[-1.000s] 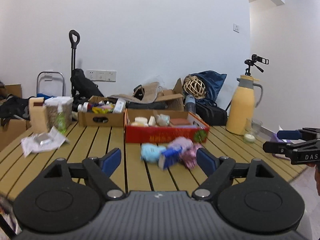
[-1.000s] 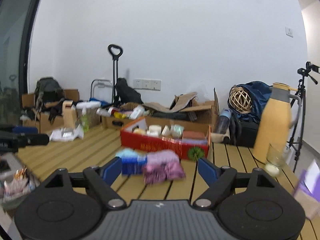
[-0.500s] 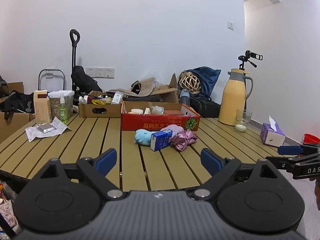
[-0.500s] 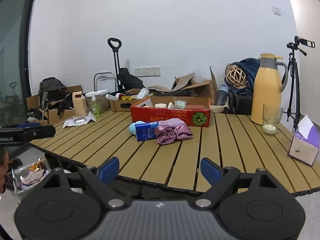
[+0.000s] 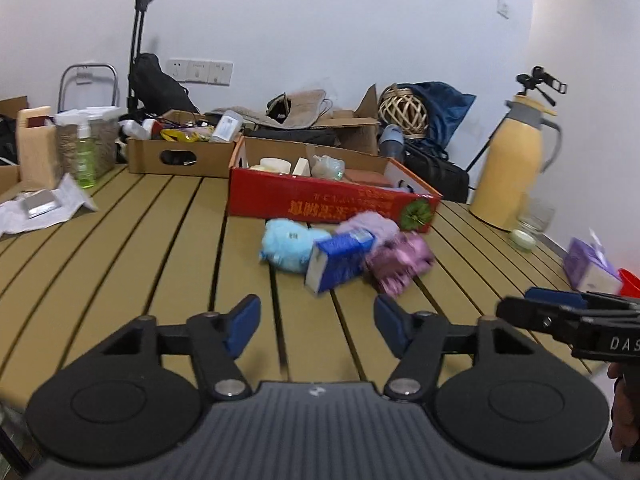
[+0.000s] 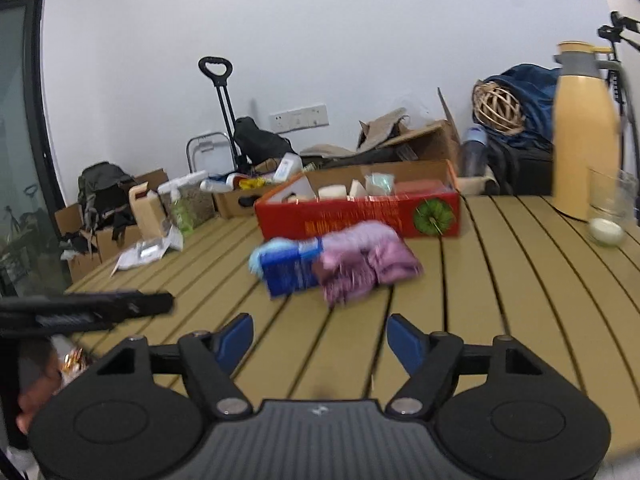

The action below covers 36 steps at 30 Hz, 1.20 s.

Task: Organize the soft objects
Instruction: 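Move both grippers back toward the blue carton on the table, then grasp the blue carton with both grippers and lift it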

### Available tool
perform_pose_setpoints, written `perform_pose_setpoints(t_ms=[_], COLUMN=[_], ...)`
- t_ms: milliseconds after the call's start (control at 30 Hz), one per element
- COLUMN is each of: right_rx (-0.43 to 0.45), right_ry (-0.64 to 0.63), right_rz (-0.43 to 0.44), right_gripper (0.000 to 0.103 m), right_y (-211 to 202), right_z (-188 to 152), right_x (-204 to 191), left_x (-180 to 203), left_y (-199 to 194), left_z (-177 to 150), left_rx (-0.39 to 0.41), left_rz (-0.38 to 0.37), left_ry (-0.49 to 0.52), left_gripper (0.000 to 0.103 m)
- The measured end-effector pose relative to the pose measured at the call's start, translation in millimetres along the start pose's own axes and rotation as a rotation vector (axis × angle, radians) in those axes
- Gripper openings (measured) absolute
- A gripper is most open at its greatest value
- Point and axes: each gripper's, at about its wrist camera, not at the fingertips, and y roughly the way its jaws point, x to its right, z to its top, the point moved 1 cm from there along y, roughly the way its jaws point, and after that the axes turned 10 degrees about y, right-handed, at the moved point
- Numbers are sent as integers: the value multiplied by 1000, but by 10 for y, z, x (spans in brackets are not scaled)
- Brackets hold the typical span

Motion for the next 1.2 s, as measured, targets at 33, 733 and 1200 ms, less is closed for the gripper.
perform_pose_setpoints(t_ms=[33, 733, 1200], right_rx=[-5, -165, -172], right_ry=[10, -93, 146], right_rz=[10, 157, 200], right_gripper=[66, 18, 35], right_y=[145, 1096, 1074], right_z=[95, 48, -117], right_x=[19, -241, -34], left_x=[-17, -342, -428], left_y=[138, 552, 530], left_z=[71, -43, -271], left_rx=[-6, -54, -114], left_rz=[2, -174, -155], left_ry=[-8, -213, -319], left_gripper=[56, 26, 53])
